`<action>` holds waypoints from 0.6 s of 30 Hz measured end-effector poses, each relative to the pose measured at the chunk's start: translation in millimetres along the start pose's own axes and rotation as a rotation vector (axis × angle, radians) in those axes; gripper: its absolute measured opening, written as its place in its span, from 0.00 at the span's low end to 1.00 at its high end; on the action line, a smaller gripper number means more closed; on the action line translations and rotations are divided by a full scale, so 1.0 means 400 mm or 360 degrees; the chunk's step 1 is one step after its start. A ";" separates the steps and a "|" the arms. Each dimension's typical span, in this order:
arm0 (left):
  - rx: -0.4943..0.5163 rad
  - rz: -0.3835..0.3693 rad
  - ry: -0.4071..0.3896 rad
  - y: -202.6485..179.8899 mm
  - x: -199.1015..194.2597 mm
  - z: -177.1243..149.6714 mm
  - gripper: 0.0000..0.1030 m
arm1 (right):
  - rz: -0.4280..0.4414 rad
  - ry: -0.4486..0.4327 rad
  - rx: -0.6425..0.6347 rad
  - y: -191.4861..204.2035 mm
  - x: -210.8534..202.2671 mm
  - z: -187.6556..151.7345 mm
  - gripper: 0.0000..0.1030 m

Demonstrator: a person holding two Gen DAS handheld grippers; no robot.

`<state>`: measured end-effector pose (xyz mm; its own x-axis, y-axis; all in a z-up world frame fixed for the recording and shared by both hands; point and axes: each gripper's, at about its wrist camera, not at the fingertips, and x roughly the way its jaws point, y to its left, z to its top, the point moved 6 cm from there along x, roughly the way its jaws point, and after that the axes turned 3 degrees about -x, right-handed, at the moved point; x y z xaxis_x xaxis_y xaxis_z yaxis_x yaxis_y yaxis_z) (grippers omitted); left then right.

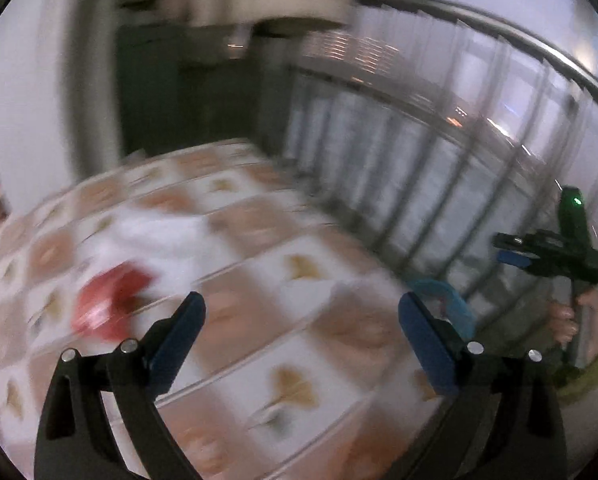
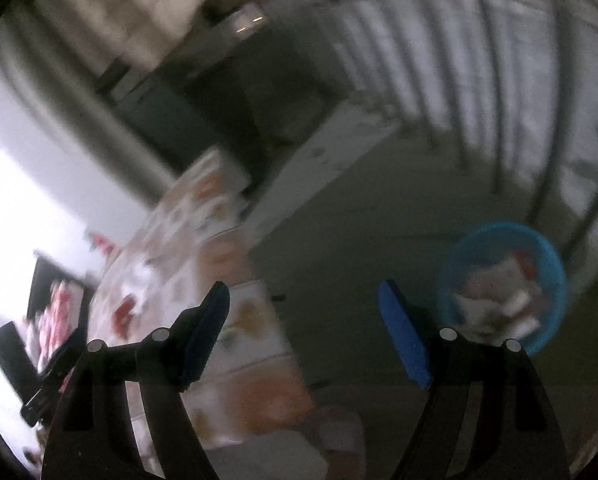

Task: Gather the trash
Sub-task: 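Move both tools back to the table toward the red packet and tissue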

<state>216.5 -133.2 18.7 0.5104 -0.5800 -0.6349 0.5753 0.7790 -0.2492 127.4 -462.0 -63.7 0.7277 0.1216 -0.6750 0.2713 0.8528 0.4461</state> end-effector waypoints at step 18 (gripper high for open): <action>-0.0780 0.0344 -0.0187 0.514 -0.206 -0.213 0.92 | 0.0619 0.0741 -0.0405 0.812 0.434 -0.228 0.63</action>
<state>238.1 95.0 -42.3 0.6680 -0.3954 -0.6304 0.0986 0.8867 -0.4517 284.3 -117.5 -89.7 0.3788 0.6034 -0.7018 -0.1557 0.7890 0.5944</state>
